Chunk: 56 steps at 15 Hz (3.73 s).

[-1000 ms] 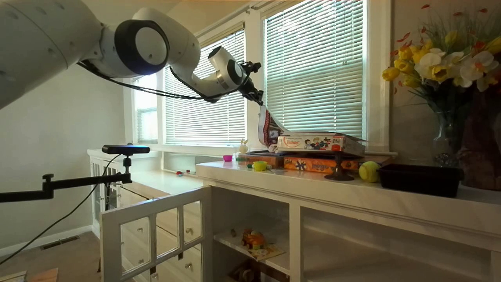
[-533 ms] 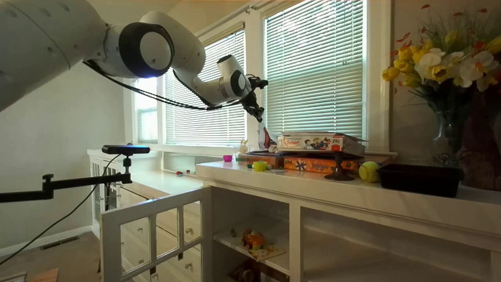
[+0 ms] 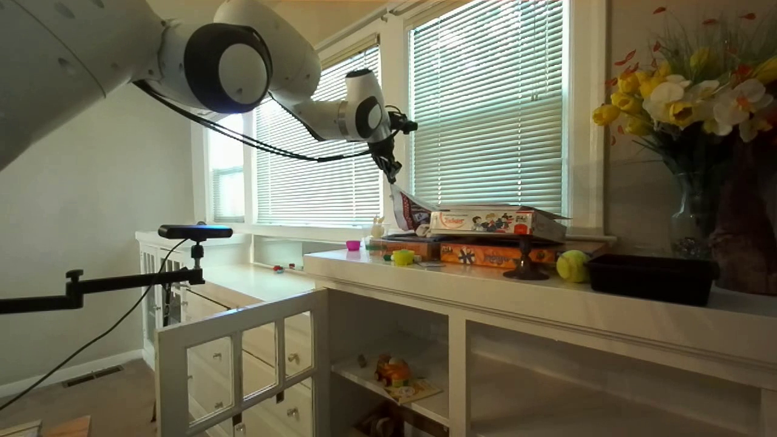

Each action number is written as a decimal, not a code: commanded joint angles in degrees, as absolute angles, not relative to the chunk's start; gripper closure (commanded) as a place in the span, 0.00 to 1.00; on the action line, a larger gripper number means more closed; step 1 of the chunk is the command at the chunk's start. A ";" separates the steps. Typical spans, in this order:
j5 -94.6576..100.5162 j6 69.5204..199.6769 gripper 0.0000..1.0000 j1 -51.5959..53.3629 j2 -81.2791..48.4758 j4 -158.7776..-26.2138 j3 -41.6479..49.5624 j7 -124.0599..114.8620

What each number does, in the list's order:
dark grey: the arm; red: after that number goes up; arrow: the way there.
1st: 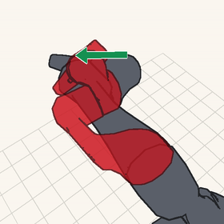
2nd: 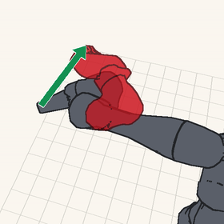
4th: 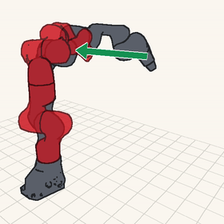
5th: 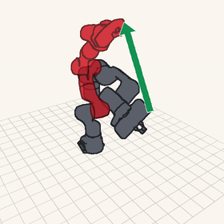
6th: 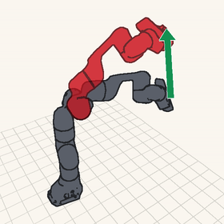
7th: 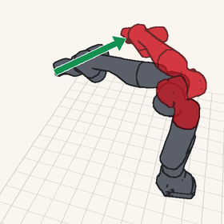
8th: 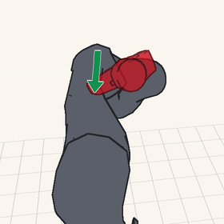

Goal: Hang the towel on the cabinet's door

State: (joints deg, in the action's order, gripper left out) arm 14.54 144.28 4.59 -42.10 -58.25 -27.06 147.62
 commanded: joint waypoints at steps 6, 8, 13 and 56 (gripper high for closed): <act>14.61 130.17 0.99 3.66 -27.88 -60.37 -30.80 147.17; 15.21 129.12 0.99 4.14 -24.93 -60.22 -30.78 146.90; 14.73 129.90 0.96 4.63 -24.38 -58.27 -30.93 147.67; 72.89 160.06 0.99 23.75 -22.93 -42.96 -5.82 124.84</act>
State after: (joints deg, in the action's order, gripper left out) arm 74.10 160.12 22.71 -24.65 -40.35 -4.37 124.55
